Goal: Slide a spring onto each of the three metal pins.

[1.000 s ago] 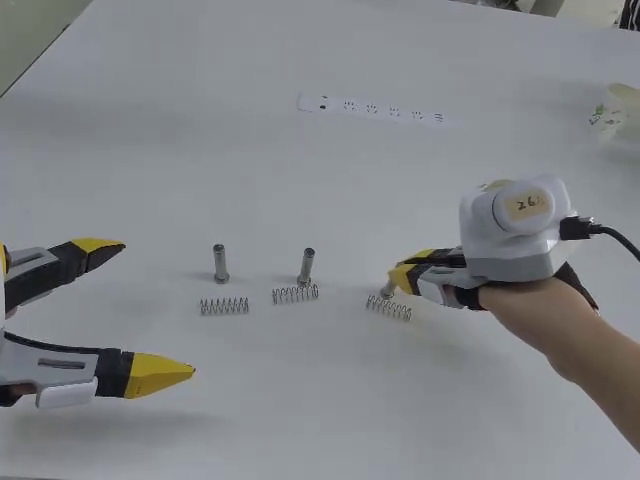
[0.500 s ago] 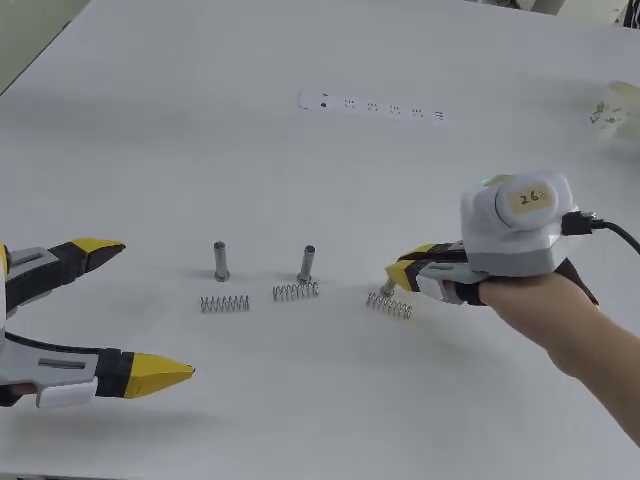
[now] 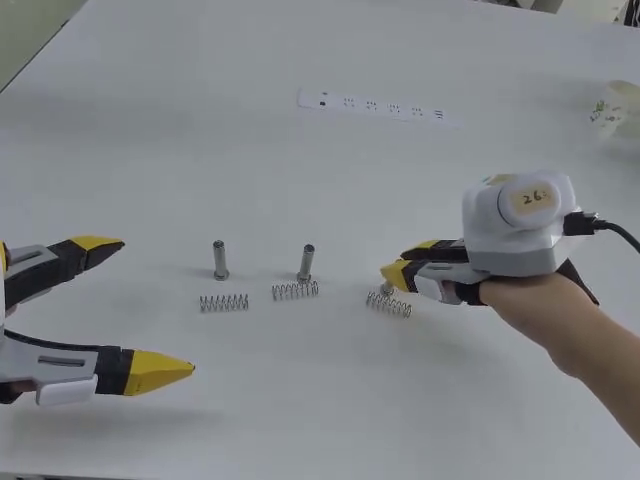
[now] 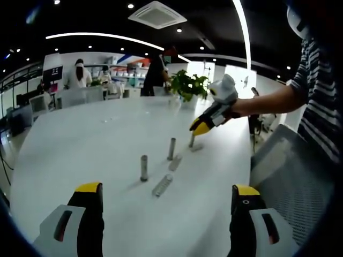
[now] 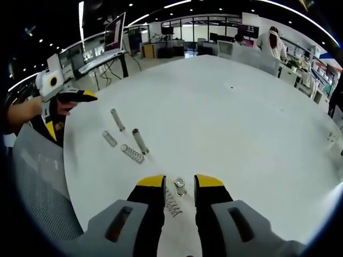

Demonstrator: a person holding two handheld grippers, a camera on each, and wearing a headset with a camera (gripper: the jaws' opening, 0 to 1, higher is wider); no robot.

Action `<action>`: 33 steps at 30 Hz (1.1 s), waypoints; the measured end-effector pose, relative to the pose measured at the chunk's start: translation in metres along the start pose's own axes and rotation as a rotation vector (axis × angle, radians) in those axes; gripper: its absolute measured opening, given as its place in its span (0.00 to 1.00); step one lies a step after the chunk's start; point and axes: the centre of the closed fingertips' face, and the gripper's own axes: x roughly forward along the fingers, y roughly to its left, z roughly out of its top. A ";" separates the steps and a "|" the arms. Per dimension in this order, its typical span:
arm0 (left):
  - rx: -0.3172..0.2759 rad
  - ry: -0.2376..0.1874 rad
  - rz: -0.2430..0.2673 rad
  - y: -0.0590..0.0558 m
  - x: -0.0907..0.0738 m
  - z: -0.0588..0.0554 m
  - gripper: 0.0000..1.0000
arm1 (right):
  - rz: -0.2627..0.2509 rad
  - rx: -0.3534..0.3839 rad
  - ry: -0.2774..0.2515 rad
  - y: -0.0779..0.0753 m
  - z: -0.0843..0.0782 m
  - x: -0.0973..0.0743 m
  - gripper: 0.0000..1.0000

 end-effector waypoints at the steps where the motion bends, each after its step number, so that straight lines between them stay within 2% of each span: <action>1: 0.000 -0.001 -0.001 0.000 0.000 0.000 0.97 | 0.000 0.002 -0.002 0.000 0.000 0.000 0.20; 26: 0.002 0.000 -0.004 0.000 0.002 0.001 0.97 | 0.008 0.014 -0.017 0.002 -0.001 -0.008 0.23; 33: 0.007 0.001 -0.005 0.001 0.003 0.002 0.97 | 0.010 0.011 -0.011 0.000 -0.006 -0.012 0.23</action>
